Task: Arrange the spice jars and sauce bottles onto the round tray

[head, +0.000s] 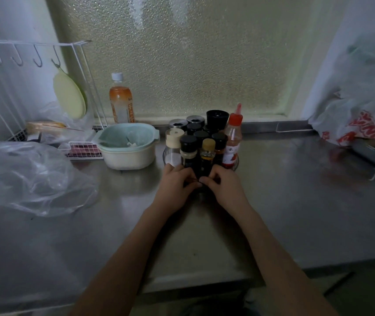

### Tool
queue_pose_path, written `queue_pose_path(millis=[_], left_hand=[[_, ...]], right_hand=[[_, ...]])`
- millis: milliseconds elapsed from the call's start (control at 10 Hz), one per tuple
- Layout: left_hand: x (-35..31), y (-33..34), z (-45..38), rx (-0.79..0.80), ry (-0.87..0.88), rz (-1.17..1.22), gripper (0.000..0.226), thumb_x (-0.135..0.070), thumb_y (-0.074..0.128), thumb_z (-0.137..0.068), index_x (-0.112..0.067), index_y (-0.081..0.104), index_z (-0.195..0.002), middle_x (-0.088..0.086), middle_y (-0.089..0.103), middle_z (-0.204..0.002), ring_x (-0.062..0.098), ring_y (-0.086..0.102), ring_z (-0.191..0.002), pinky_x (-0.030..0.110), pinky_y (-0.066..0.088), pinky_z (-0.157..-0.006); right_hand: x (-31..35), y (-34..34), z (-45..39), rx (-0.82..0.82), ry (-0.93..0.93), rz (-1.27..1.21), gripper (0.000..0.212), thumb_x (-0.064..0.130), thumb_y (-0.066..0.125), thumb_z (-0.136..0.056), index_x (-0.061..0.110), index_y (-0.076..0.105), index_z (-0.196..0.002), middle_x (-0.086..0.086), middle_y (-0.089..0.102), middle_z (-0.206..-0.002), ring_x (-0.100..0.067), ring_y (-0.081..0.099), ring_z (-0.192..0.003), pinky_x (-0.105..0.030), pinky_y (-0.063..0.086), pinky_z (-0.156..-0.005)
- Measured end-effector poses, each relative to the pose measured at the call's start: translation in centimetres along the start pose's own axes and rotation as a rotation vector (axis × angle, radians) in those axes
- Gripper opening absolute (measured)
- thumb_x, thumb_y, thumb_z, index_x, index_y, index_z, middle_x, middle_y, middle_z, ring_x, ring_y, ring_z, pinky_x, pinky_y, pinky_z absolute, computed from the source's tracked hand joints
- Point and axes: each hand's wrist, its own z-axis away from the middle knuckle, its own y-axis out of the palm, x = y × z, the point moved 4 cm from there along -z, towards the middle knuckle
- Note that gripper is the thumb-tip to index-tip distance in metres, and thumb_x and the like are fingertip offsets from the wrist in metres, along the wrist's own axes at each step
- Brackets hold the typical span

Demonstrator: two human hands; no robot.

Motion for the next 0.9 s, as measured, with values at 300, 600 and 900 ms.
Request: queue_pose_path(millis=[300, 600, 900], left_hand=[[2.4, 1.2, -4.8, -0.065, -0.054, -0.084, 0.017, -0.030, 0.066, -0.081, -0.014, 0.059, -0.082, 0.009, 0.063, -0.091, 0.027, 0.043, -0.091, 0.033, 0.030, -0.075], [3.5, 1.1, -6.5, -0.121, -0.081, -0.105, 0.016, -0.028, 0.065, -0.082, -0.013, 0.060, -0.085, 0.009, 0.062, -0.095, 0.028, 0.041, -0.094, 0.031, 0.025, -0.074], [1.8, -1.9, -7.0, -0.170, 0.032, 0.025, 0.016, -0.019, 0.065, -0.078, -0.011, 0.059, -0.091, 0.005, 0.056, -0.092, 0.021, 0.054, -0.084, 0.028, 0.043, -0.068]], right_hand=[[-1.3, 1.0, -6.3, 0.073, -0.039, -0.022, 0.030, 0.018, 0.068, -0.083, 0.008, 0.045, -0.067, 0.002, 0.041, -0.056, -0.007, 0.037, -0.052, -0.013, 0.034, -0.050], [-2.6, 2.3, -10.0, 0.134, -0.032, -0.063, 0.035, 0.019, 0.071, -0.080, 0.017, 0.042, -0.061, 0.004, 0.042, -0.056, -0.005, 0.039, -0.052, -0.015, 0.032, -0.049], [-2.7, 2.6, -9.8, 0.038, -0.058, -0.139, 0.025, 0.023, 0.073, -0.078, 0.024, 0.050, -0.068, 0.004, 0.051, -0.061, -0.011, 0.048, -0.058, -0.024, 0.037, -0.054]])
